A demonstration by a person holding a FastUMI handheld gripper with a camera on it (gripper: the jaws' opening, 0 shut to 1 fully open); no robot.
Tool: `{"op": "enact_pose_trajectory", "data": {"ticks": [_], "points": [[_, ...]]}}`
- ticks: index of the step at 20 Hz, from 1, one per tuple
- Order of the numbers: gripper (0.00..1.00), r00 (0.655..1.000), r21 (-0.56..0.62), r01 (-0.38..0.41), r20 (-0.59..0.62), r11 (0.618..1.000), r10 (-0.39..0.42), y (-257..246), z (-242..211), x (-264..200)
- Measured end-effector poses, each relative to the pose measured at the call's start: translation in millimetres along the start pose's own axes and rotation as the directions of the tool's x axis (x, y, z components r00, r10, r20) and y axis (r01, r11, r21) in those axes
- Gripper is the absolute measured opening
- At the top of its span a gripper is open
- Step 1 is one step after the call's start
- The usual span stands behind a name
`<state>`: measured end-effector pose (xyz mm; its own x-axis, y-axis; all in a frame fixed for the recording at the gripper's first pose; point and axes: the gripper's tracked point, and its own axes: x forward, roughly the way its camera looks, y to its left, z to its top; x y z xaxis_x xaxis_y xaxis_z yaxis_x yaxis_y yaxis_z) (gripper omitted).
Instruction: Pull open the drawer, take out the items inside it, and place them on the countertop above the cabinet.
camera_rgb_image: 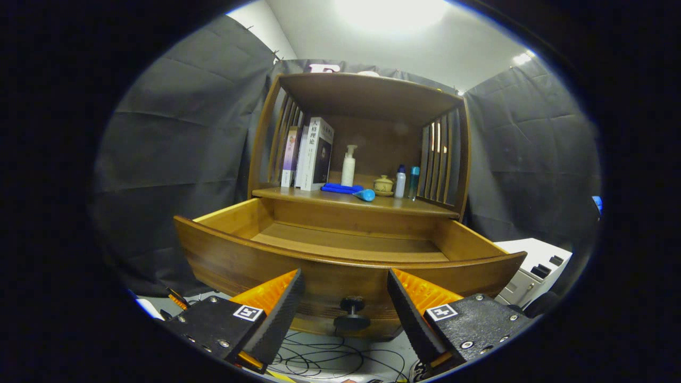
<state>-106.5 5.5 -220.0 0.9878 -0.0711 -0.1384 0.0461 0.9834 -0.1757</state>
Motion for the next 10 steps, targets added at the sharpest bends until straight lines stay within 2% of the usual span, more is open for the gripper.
{"op": "enact_pose_trajectory", "data": {"ticks": [2, 5, 10], "points": [[0.96, 1.0, 0.005, 0.008, -0.018, 1.0, -0.008, -1.5, -8.3, 6.4], [0.95, 0.998, -0.049, 0.052, -0.019, 0.997, -0.053, -10.1, -14.2, 9.2], [0.94, 0.999, -0.043, 0.033, -0.031, 0.999, -0.034, -7.5, -14.9, 20.1]]}}
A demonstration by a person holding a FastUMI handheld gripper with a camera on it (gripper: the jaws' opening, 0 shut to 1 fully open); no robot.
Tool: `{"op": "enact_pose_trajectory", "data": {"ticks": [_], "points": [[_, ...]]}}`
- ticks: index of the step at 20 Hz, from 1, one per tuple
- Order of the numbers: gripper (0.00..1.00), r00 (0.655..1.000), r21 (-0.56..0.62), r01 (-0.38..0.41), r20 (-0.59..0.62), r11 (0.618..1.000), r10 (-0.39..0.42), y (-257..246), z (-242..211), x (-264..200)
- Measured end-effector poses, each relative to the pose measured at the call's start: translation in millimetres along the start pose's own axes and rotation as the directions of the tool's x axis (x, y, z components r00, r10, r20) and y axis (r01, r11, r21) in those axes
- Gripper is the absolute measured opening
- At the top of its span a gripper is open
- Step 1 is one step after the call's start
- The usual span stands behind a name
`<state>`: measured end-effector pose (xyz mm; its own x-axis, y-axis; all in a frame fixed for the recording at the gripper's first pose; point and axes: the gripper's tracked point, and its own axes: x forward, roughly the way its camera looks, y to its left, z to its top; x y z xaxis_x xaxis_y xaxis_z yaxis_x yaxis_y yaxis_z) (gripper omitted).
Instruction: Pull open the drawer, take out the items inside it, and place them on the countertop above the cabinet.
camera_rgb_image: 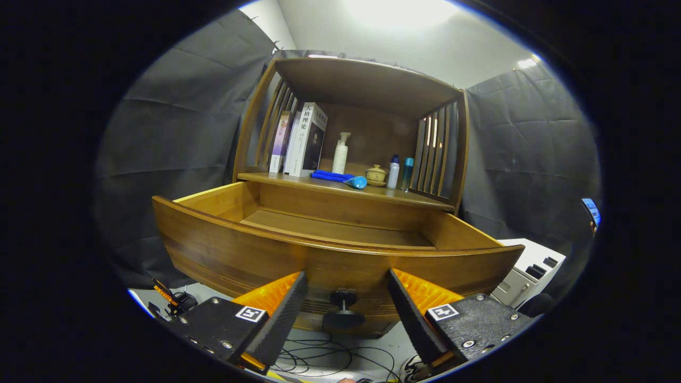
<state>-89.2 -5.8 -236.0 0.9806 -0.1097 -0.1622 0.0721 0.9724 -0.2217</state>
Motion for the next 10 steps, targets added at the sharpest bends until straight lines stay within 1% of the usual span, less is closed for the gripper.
{"op": "enact_pose_trajectory", "data": {"ticks": [5, 8, 10], "points": [[0.95, 1.0, -0.015, -0.018, 0.006, 1.0, 0.019, -0.4, 7.4, 23.1], [0.94, 1.0, -0.006, -0.018, 0.015, 1.0, 0.018, 1.5, 17.0, 46.4], [0.94, 0.999, -0.007, -0.019, 0.042, 1.0, 0.02, 1.5, 27.0, 66.9]]}}
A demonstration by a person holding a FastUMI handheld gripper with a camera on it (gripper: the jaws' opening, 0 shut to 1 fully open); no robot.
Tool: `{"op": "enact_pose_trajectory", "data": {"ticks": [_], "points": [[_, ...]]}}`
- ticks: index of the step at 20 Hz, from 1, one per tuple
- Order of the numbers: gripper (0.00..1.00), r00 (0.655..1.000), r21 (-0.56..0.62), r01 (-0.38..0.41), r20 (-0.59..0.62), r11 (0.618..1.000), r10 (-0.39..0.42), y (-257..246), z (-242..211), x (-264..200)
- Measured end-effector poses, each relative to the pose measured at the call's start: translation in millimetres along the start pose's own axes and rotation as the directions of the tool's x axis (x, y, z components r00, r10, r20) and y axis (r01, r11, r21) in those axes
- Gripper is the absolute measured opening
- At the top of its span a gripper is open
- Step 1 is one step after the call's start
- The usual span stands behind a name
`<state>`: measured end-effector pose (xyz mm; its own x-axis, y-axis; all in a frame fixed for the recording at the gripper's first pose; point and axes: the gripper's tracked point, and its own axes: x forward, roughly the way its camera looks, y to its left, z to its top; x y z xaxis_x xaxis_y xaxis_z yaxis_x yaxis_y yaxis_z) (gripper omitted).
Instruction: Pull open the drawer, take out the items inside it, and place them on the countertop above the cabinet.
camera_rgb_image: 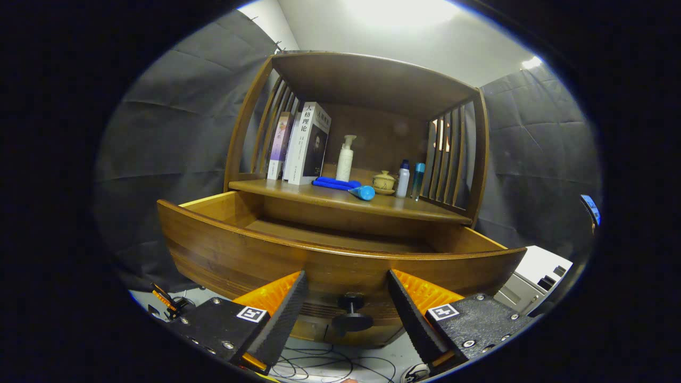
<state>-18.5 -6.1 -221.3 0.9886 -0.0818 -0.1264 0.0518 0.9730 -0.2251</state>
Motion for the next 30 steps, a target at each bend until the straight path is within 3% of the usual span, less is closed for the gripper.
{"op": "enact_pose_trajectory", "data": {"ticks": [9, 25, 27, 30], "points": [[0.95, 0.998, -0.139, 0.021, 0.056, 0.99, -0.013, 3.5, 27.5, 86.2], [0.96, 1.0, -0.085, 0.009, 0.024, 0.996, -0.007, 7.5, 16.2, 148.3], [0.95, 1.0, -0.102, -0.021, 0.014, 0.995, 0.023, 5.3, 31.1, 141.5], [0.94, 0.996, -0.071, -0.048, 0.066, 0.996, 0.052, -6.9, 94.2, 117.8]]}}
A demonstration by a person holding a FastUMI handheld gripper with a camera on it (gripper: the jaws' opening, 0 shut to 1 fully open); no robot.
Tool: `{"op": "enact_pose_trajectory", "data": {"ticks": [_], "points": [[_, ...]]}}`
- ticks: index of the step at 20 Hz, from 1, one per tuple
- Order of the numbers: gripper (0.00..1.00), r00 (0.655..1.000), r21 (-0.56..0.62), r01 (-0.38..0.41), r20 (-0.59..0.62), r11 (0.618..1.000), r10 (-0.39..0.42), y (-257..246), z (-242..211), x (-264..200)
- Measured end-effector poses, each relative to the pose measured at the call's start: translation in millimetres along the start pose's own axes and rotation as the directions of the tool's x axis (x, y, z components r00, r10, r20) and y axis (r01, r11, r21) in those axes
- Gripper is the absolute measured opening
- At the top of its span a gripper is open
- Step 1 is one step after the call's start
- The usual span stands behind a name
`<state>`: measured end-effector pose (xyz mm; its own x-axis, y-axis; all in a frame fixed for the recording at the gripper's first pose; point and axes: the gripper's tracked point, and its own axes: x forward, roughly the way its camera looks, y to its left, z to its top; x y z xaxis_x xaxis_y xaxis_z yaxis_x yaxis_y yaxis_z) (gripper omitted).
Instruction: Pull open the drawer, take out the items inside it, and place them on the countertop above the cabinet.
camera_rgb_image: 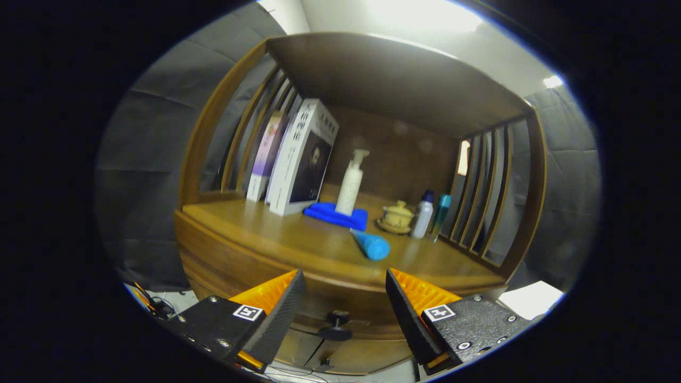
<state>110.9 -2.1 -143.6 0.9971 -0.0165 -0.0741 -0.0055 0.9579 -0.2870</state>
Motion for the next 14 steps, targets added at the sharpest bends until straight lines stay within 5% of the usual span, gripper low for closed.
{"op": "enact_pose_trajectory", "data": {"ticks": [7, 14], "points": [[0.95, 0.99, 0.197, -0.06, 0.137, 0.979, 0.033, -34.0, 143.1, -116.5], [0.95, 0.997, 0.175, -0.064, 0.06, 0.982, 0.054, -26.3, 148.0, -183.4]]}}
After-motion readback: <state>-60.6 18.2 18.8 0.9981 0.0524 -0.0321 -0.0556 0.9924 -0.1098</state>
